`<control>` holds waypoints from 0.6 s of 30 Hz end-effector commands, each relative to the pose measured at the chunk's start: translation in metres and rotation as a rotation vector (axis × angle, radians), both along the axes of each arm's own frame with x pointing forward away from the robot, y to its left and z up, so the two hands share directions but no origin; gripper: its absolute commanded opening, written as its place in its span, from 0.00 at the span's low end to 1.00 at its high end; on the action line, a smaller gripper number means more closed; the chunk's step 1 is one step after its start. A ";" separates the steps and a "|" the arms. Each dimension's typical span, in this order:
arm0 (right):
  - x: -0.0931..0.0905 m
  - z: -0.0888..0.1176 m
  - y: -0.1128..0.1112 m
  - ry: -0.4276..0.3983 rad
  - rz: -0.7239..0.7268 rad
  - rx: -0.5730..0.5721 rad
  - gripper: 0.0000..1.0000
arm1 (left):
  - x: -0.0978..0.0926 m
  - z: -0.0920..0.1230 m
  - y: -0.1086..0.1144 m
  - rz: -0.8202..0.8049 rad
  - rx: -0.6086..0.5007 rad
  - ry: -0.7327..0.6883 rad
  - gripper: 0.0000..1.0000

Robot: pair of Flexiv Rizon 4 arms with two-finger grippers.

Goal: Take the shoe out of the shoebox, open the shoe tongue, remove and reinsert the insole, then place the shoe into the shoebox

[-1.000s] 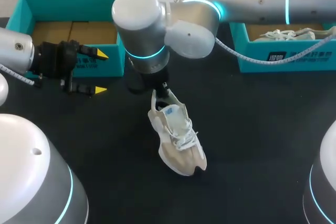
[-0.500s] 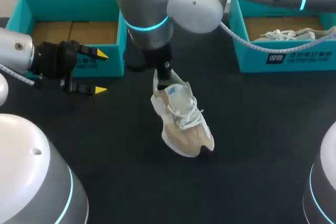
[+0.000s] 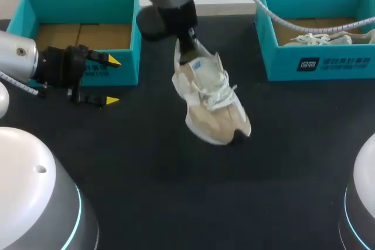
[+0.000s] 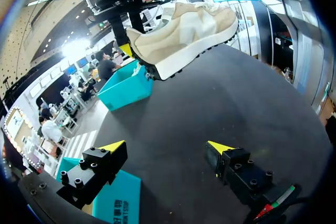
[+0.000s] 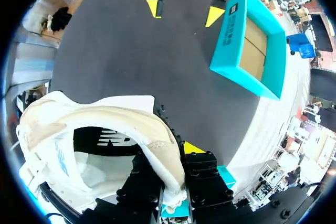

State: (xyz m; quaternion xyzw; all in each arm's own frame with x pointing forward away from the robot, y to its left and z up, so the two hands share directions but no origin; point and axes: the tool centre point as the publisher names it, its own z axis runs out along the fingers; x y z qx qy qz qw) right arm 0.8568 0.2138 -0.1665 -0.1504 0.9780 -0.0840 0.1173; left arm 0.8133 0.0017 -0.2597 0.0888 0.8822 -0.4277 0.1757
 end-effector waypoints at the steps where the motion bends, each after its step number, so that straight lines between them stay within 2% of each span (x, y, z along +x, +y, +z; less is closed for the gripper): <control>1: -0.006 0.030 0.002 -0.029 -0.011 -0.015 0.00 | 0.000 0.000 0.000 0.000 0.004 0.001 1.00; 2: -0.006 0.034 0.002 -0.053 -0.028 -0.010 0.00 | 0.000 0.000 0.000 0.000 0.004 0.001 1.00; 18: -0.006 0.034 0.002 -0.053 -0.028 -0.010 0.00 | 0.000 0.000 0.000 0.000 0.004 0.001 1.00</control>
